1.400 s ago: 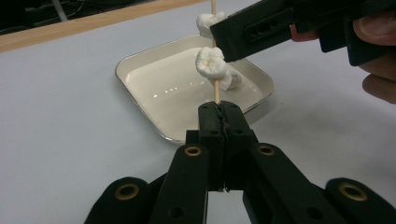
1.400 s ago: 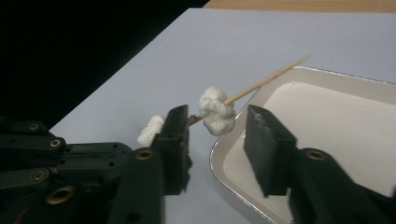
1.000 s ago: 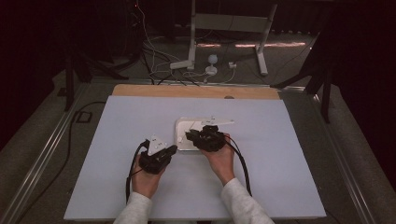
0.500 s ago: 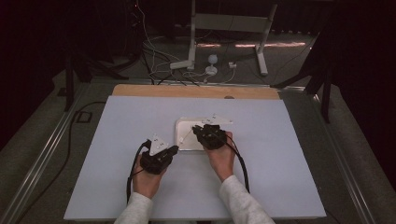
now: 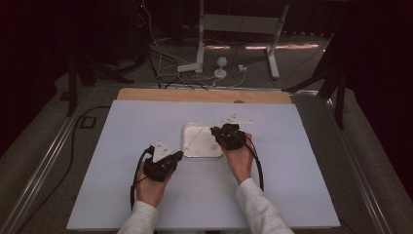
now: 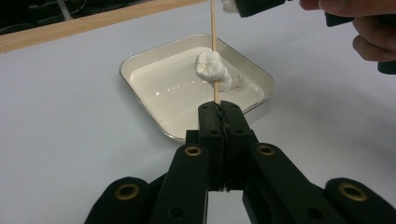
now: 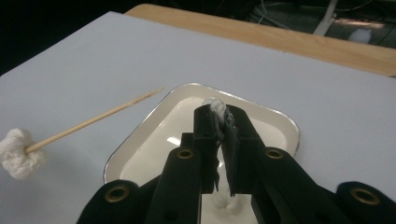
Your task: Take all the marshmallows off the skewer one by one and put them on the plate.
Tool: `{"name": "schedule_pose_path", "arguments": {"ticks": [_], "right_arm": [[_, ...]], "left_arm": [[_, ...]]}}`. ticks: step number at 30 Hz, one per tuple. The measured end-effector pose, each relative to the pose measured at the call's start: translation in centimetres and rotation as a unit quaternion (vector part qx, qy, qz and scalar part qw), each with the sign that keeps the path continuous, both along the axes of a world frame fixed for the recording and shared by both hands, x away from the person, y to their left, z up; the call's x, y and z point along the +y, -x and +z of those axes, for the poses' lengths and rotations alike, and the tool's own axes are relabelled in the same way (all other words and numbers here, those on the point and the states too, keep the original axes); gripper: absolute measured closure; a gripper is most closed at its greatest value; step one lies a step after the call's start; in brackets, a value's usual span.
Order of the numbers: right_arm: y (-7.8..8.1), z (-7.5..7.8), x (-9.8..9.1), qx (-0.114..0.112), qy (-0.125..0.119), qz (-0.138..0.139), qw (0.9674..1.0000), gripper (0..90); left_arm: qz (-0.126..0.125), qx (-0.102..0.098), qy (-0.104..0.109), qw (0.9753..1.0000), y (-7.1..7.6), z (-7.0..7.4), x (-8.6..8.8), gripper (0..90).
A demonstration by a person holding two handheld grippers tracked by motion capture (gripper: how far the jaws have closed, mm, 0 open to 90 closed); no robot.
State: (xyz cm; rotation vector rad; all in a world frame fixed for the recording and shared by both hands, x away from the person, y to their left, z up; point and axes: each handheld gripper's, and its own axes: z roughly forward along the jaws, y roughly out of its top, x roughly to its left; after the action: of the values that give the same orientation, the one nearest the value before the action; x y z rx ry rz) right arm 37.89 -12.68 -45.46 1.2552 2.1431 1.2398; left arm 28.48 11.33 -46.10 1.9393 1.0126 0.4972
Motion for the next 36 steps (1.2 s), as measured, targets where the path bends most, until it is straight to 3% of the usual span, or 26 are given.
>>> {"name": "schedule_pose_path", "arguments": {"ticks": [9, 13, 15, 20, 36], "right_arm": [[-0.6, -0.6, 0.0, 0.036, -0.008, 0.021, 0.9991, 81.5], [-0.8, -1.0, -0.2, 0.052, -0.01, 0.026, 0.9982, 68.1], [-0.9, -1.0, -0.2, 0.051, -0.005, 0.025, 0.9984, 59.1], [-0.5, -0.7, -0.1, 0.044, -0.009, 0.03, 0.9985, 48.7], [1.5, 0.1, 1.3, 0.01, -0.005, 0.066, 0.9978, 38.9]], "left_arm": [[0.003, 0.001, 0.003, 1.0, -0.1, -0.1, 0.2, 90.0], [0.004, 0.002, 0.003, 1.0, -0.1, -0.1, 0.2, 90.0], [0.004, 0.001, 0.003, 1.0, -0.1, -0.1, 0.2, 90.0], [0.006, 0.001, 0.005, 1.0, -0.1, -0.1, 0.2, 90.0], [0.009, 0.002, 0.011, 0.9999, -0.2, 0.0, 0.4, 90.0]]}}
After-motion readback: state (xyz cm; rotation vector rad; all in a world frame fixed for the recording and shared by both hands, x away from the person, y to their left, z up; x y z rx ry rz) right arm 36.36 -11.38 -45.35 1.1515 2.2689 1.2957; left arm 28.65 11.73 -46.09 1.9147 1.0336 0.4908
